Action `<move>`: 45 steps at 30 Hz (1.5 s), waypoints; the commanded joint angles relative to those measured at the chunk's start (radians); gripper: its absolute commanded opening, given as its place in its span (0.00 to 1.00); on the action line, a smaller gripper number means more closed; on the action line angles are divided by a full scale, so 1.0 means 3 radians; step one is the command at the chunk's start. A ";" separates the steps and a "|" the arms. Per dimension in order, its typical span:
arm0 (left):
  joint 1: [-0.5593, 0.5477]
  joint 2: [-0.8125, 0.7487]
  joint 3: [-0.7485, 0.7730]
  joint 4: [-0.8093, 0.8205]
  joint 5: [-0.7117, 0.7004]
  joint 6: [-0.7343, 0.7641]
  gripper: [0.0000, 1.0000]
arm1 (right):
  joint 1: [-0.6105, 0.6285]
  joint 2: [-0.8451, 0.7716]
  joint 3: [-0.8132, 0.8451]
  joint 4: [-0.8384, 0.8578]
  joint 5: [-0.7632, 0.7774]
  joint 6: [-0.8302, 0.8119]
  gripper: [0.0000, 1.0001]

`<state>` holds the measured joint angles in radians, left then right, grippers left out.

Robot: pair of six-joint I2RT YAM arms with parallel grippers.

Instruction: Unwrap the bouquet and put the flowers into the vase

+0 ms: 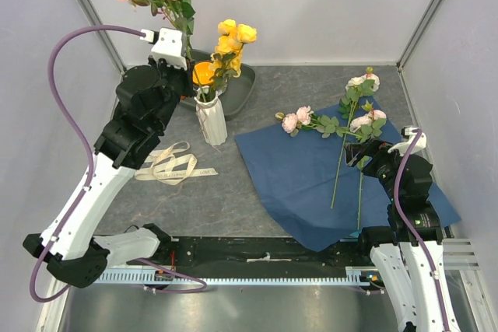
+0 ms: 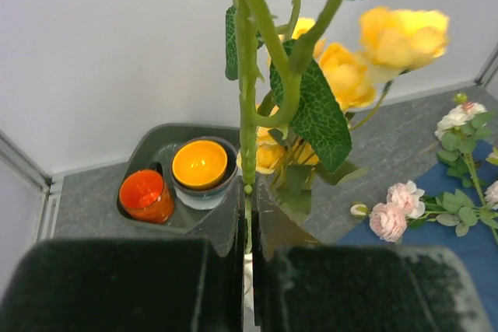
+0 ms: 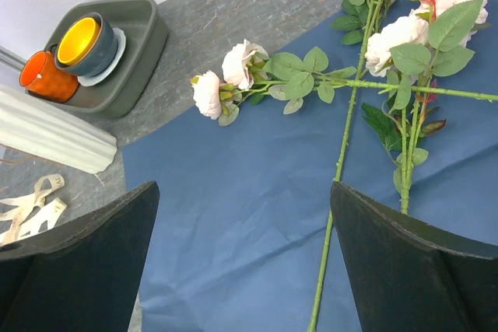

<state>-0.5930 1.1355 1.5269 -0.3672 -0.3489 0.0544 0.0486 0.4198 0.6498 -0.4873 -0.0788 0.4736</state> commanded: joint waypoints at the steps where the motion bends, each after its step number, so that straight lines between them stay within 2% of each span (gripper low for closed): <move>1: 0.0054 0.0035 -0.0135 0.0196 -0.0156 -0.0151 0.02 | -0.0004 -0.0019 -0.0003 0.0085 -0.0024 -0.0045 0.98; 16: 0.0289 0.0239 -0.0702 0.0467 -0.0197 -0.0549 0.02 | -0.0004 -0.0014 -0.0024 0.0096 -0.0039 -0.0040 0.98; 23: 0.0294 0.0234 -0.1156 0.0651 -0.0284 -0.0840 0.02 | -0.0004 0.0002 -0.0024 0.0096 -0.0049 -0.0024 0.98; 28: 0.0294 0.0270 -0.1219 0.0631 -0.0274 -0.0912 0.02 | -0.0004 0.0027 -0.0039 0.0096 -0.0070 -0.0009 0.98; 30: 0.0300 0.0275 -0.1214 0.0616 -0.0279 -0.0943 0.10 | 0.0001 0.0037 -0.0039 0.0096 -0.0080 0.0006 0.98; 33: 0.0300 0.0250 -0.1219 0.0605 -0.0289 -0.0984 0.44 | 0.0001 0.0083 -0.0024 0.0090 -0.0111 0.0017 0.98; 34: 0.0300 0.0209 -0.1219 0.0600 -0.0310 -0.0989 0.64 | 0.0001 0.0109 -0.0008 0.0080 -0.0116 0.0007 0.98; 36: 0.0300 0.0168 -0.1204 0.0575 -0.0320 -0.0994 0.74 | -0.0004 0.0134 0.0002 0.0080 -0.0126 0.0012 0.98; 37: 0.0300 0.0112 -0.1193 0.0529 -0.0335 -0.0999 0.83 | -0.0004 0.0180 0.0017 0.0080 -0.0136 0.0001 0.98; 39: 0.0300 0.0061 -0.1178 0.0513 -0.0345 -0.1004 0.90 | -0.0004 0.0252 0.0043 0.0075 -0.0167 -0.0004 0.98; 42: 0.0300 -0.0082 -0.1173 0.0503 -0.0274 -0.1004 0.95 | 0.0001 0.0492 0.0119 0.0075 -0.0223 -0.0024 0.98; 45: 0.0300 -0.0226 -0.1178 0.0488 -0.0142 -0.1015 0.96 | 0.0001 0.0772 0.0155 0.0131 -0.0279 -0.0024 0.98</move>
<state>-0.5053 1.1423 1.1637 -0.2401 -0.4160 -0.2157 0.0486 0.5636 0.6476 -0.4866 -0.1310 0.4740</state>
